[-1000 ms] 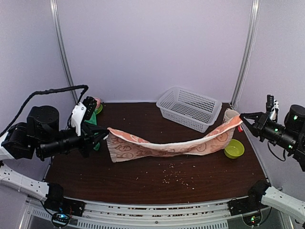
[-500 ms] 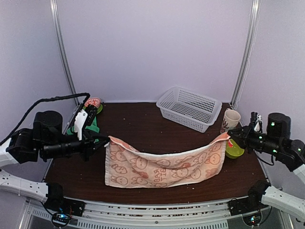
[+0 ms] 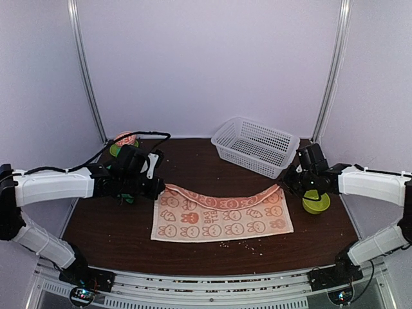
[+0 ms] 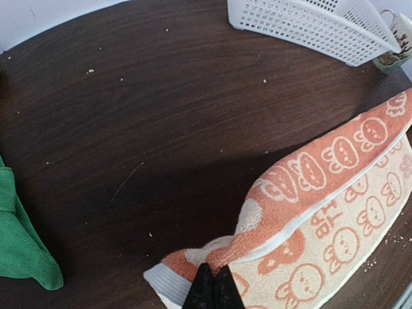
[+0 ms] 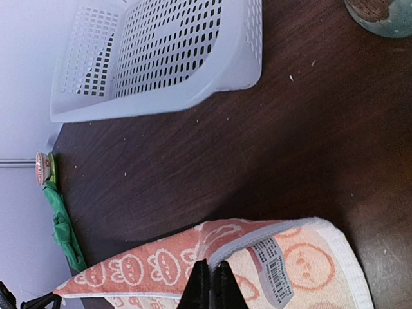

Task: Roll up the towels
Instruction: Flatten out the towel at the center of the board, then pick up the towel from the center of the board.

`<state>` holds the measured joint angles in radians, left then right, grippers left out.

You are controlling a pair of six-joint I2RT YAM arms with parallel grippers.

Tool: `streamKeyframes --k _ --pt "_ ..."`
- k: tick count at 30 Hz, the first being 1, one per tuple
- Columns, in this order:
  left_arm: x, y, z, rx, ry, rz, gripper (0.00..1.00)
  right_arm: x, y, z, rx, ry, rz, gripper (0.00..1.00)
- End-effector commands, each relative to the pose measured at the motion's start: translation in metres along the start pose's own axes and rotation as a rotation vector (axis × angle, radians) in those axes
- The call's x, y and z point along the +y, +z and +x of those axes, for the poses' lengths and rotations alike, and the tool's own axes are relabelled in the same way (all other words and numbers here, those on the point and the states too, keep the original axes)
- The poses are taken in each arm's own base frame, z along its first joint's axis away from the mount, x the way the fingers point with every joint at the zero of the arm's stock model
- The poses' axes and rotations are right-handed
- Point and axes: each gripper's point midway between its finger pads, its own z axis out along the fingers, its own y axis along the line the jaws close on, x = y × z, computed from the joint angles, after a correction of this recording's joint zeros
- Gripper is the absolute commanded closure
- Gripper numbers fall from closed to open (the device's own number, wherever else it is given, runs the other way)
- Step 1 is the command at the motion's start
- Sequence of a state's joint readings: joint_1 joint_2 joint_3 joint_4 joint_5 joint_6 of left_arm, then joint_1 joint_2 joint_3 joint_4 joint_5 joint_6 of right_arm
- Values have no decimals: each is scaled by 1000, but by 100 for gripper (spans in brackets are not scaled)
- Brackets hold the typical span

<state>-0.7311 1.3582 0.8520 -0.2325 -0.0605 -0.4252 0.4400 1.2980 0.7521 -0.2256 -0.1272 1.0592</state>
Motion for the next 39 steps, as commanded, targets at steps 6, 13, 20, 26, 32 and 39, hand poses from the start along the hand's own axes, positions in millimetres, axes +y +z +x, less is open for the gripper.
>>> streamKeyframes --k 6,13,20,26,32,39 --pt "16 38 -29 -8 -4 -91 100 21 43 -39 -62 -75 48 61" --pt "15 50 -30 3 6 -88 100 15 45 -35 -49 -127 66 52" --pt "15 50 -21 18 17 -76 100 13 48 -34 -49 -94 48 56" --pt "14 46 -14 18 26 -61 100 8 49 -36 -68 20 40 52" --pt "13 46 -9 21 30 -53 100 -1 51 -42 -110 124 58 55" --pt "5 43 -7 22 59 -37 100 0 62 -43 -103 177 65 62"
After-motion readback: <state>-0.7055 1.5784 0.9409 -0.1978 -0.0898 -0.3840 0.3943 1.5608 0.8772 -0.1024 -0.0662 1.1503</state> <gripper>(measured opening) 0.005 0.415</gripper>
